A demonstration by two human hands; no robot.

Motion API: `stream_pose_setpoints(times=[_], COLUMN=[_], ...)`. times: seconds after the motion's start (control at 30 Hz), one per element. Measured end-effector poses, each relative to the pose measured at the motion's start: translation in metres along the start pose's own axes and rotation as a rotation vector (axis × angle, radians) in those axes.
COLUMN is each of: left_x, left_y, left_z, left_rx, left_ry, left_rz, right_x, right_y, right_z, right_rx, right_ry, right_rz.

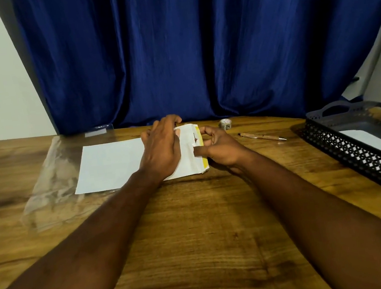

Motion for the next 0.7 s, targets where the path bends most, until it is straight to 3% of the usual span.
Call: stream_pose_setpoints(times=[0.1, 0.33, 0.5, 0.6, 0.7], left_x=[0.0, -0.001, 0.002, -0.001, 0.0], left_y=[0.0, 0.001, 0.014, 0.02, 0.018], left_z=[0.003, 0.004, 0.026, 0.04, 0.045], left_rx=[-0.008, -0.032, -0.302, -0.491, -0.541], left_ry=[-0.001, -0.014, -0.081, -0.035, -0.047], left_rz=[0.004, 0.007, 0.108, 0.077, 0.088], right_x=[0.001, -0.003, -0.001, 0.001, 0.001], right_y=[0.0, 0.001, -0.002, -0.003, -0.005], right_z=[-0.002, -0.016, -0.041, -0.045, -0.045], right_rx=[-0.009, 0.225, 0.353, 0.332, 0.306], right_ry=[-0.05, 0.039, 0.198, 0.253, 0.333], right_rz=[0.011, -0.022, -0.046, -0.045, -0.013])
Point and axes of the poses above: each hand's wrist, its own y-axis away from the middle knuckle, its own z-axis out of the palm, x = y × z, the point moved 7 cm from there along -y, towards the middle knuckle, and after that the axes turned 14 degrees about -y, right-handed, at the moved point
